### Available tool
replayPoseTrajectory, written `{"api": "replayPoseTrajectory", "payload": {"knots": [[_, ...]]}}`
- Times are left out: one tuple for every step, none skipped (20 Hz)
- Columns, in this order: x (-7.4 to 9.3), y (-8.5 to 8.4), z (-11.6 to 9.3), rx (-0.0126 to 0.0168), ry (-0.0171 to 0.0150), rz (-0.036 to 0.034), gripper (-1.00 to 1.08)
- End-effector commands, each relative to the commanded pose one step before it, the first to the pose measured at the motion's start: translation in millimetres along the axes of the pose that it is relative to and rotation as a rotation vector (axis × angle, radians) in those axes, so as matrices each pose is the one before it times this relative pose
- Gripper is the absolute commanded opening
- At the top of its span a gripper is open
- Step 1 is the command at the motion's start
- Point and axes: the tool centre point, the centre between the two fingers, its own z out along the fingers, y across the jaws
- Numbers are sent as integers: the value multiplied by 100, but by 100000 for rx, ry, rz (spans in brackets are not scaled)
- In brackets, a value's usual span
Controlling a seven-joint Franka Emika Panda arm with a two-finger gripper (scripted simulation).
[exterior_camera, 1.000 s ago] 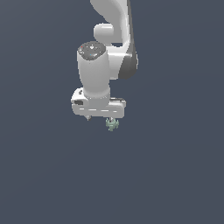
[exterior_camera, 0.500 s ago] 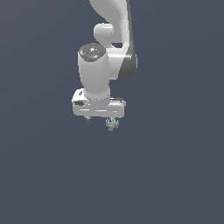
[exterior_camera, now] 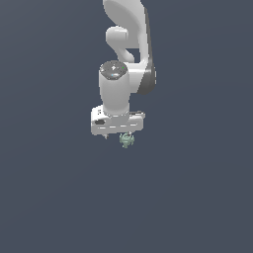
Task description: Pick up the object and move it to a goal position.
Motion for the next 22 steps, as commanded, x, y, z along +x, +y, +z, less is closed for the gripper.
{"api": "replayPoseTrajectory", "payload": {"knots": [[-874, -802, 1261, 161, -463, -7371, 100], [-371, -385, 542, 91, -182, -3278, 100], [-352, -386, 515, 101, -168, -3164, 100], [-328, -379, 481, 107, -152, -2999, 100], [-304, -369, 448, 111, -137, -2832, 100], [-281, -357, 415, 113, -123, -2666, 100], [-258, -344, 384, 113, -109, -2498, 100], [-236, -328, 354, 112, -96, -2329, 100], [-215, -310, 324, 109, -85, -2158, 100], [-194, -291, 295, 105, -74, -1989, 100], [-174, -271, 267, 100, -64, -1818, 100], [-155, -248, 240, 93, -55, -1645, 100], [-136, -226, 213, 86, -47, -1475, 100], [-118, -202, 186, 78, -39, -1302, 100], [-101, -176, 161, 69, -32, -1128, 100], [-85, -150, 135, 59, -26, -955, 100], [-68, -124, 110, 49, -21, -782, 100], [-53, -97, 85, 39, -16, -608, 100], [-37, -70, 61, 28, -11, -436, 100], [-23, -40, 36, 17, -6, -258, 100], [-4, -19, 12, 6, -2, -97, 100], [34, 68, -52, 2, -36, 538, 100]]}}
